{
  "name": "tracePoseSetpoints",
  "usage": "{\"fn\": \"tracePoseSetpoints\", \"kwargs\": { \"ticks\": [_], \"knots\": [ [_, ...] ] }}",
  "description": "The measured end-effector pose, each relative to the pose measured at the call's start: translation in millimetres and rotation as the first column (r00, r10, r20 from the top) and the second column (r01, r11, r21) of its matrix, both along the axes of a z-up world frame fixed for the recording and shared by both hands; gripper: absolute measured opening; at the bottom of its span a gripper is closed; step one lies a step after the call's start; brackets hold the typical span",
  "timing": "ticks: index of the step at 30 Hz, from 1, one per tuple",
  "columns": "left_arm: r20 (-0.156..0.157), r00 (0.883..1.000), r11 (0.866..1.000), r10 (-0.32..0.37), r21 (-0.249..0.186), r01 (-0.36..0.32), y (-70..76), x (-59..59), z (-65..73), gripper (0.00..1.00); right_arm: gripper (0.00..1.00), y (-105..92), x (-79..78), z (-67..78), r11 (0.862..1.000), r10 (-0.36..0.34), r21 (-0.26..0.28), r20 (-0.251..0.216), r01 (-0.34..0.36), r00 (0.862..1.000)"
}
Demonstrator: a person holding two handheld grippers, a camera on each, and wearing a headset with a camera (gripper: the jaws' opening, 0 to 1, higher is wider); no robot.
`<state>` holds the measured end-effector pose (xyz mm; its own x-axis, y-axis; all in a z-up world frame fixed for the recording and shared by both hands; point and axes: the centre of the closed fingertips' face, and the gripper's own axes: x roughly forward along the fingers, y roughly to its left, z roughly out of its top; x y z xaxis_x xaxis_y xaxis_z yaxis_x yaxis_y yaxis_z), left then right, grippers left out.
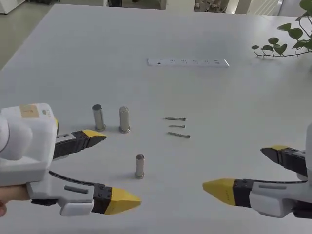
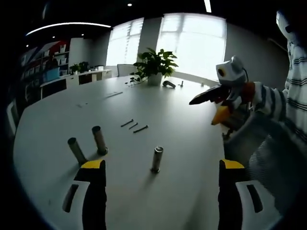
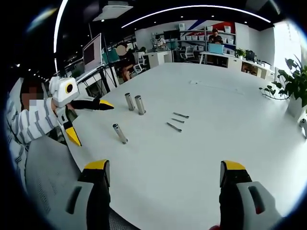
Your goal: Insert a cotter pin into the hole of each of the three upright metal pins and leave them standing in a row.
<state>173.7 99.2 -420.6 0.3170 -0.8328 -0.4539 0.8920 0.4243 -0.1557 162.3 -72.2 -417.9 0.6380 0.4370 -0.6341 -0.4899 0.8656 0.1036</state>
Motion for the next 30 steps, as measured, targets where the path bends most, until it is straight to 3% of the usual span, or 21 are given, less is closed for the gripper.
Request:
{"fn": "tracePoseSetpoints", "kwargs": {
  "ticks": [5,13,23,30],
  "knots": [
    [-0.011,1.0,1.0,0.017,-0.021,-0.018,7.3,-0.7,3.8,0.99,0.94,2.0,0.6,0.3,1.0,0.006,0.0,0.0,-0.006,1.0],
    [-0.015,0.998,0.998,0.066,-0.005,-0.066,21.6,0.1,0.6,0.99,0.94,2.2,1.3,1.9,1.0,0.013,-0.001,0.002,-0.013,1.0],
    [-0.036,0.99,0.991,0.133,-0.022,-0.134,31.2,-9.6,0.2,0.99,0.94,6.8,8.1,6.3,0.999,0.042,-0.012,0.008,-0.042,0.999],
    [-0.047,0.984,0.984,0.174,-0.026,-0.176,39.5,-15.2,0.9,0.99,0.93,6.3,17.0,10.1,0.995,0.086,-0.051,0.013,-0.085,0.996]
  ]
}}
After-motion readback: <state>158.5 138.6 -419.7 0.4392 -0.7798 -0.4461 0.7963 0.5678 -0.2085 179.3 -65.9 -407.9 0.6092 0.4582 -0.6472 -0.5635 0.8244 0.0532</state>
